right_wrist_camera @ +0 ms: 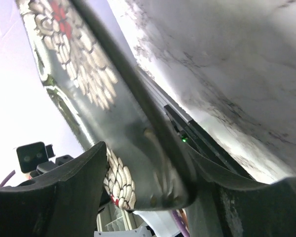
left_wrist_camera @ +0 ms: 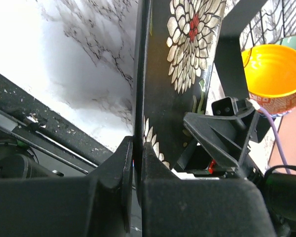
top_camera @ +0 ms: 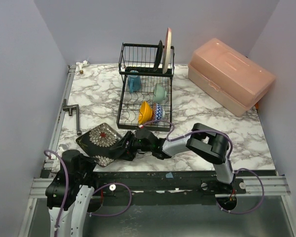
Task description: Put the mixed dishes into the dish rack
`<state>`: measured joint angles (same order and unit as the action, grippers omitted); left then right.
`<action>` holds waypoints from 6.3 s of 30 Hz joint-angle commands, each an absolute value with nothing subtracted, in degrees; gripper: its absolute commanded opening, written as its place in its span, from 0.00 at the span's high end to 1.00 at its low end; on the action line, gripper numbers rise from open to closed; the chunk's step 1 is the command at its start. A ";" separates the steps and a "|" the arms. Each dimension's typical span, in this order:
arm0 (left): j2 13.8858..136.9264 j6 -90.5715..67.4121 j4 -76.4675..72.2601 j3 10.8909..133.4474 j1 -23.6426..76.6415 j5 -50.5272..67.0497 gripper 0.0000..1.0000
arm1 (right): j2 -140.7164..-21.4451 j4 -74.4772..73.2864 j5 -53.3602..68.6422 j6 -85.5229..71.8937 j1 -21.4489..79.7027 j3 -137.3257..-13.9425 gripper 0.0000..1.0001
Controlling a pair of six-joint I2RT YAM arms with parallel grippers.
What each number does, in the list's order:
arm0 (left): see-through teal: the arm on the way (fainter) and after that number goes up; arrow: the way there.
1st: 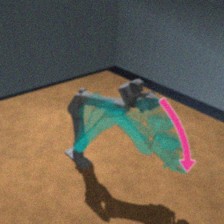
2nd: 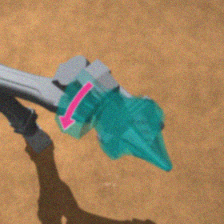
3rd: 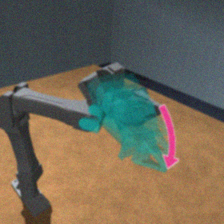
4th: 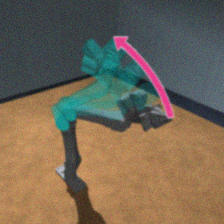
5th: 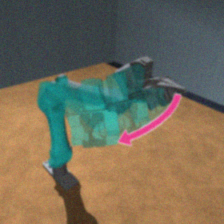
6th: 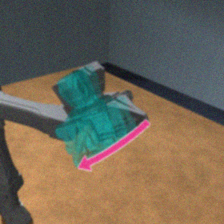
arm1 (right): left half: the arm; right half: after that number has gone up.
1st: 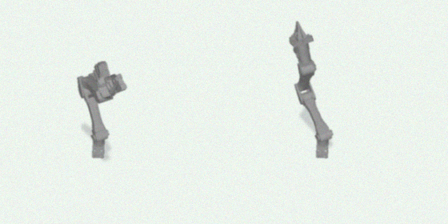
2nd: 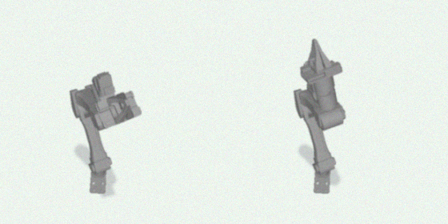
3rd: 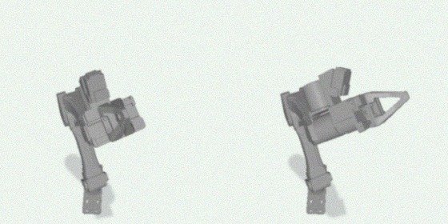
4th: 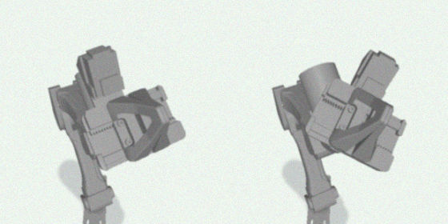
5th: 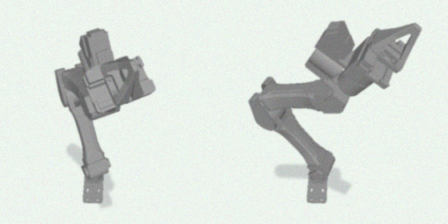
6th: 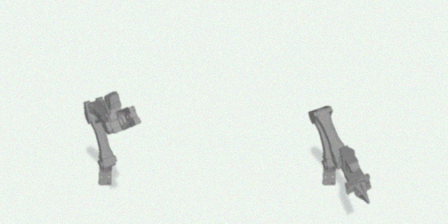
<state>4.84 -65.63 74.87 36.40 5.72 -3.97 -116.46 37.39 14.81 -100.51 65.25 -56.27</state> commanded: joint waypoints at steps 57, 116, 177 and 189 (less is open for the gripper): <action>14.48 -54.03 34.12 39.03 5.99 30.88 1.00 | -81.57 26.37 30.14 -57.35 50.11 -48.61 0.41; 24.54 -60.58 2.60 27.48 6.00 38.68 0.45 | -70.95 28.37 19.08 -56.75 48.32 -48.29 1.00; 35.26 -65.78 -17.08 34.85 5.93 34.03 1.00 | -71.26 20.43 24.45 -52.89 49.12 -56.21 1.00; 33.18 -36.71 20.96 53.88 6.00 19.46 0.21 | -70.22 3.23 1.73 -51.07 49.66 -68.82 1.00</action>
<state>35.00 -51.86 4.62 46.57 5.76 30.04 -71.57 5.45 11.20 -50.92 49.80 -61.73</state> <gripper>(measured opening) 0.691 0.149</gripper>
